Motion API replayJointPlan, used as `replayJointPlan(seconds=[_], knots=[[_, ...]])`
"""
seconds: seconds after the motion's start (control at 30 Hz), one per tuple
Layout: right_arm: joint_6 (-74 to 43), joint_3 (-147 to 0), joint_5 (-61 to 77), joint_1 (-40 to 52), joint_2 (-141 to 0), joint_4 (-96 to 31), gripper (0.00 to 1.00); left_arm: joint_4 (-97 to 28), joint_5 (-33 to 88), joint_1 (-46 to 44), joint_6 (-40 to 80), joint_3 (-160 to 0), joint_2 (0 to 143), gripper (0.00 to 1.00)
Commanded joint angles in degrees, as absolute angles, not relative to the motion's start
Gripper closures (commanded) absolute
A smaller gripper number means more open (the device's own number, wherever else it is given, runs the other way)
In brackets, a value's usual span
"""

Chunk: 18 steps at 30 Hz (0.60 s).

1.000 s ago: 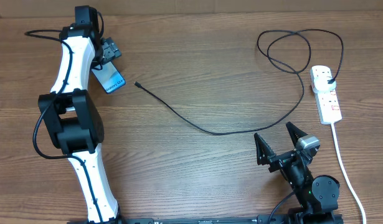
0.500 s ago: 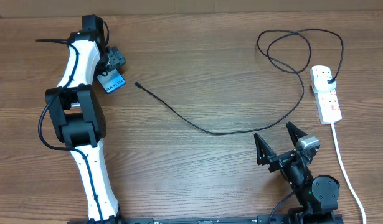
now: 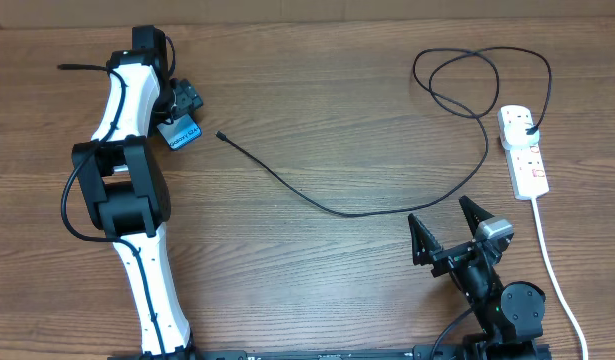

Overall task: Plug charger to phone and switch on socket
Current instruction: 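Close the left gripper on the phone's long edges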

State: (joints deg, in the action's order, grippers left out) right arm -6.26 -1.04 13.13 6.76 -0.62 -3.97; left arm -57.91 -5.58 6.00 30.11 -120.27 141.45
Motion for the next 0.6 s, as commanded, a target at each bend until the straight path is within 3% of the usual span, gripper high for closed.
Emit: replayJointPlan(seconds=[0.0,0.57], knots=[[-6.6,-0.4,13.0,6.6,-0.2,-3.7,0.00,-58.0,-4.8,6.0,30.9,-119.1,143.2,0.06],[-6.6,-0.4,13.0,6.6,-0.2,-3.7,0.00,-55.9,-2.7,6.0,31.3,-114.4,143.2,0.17]])
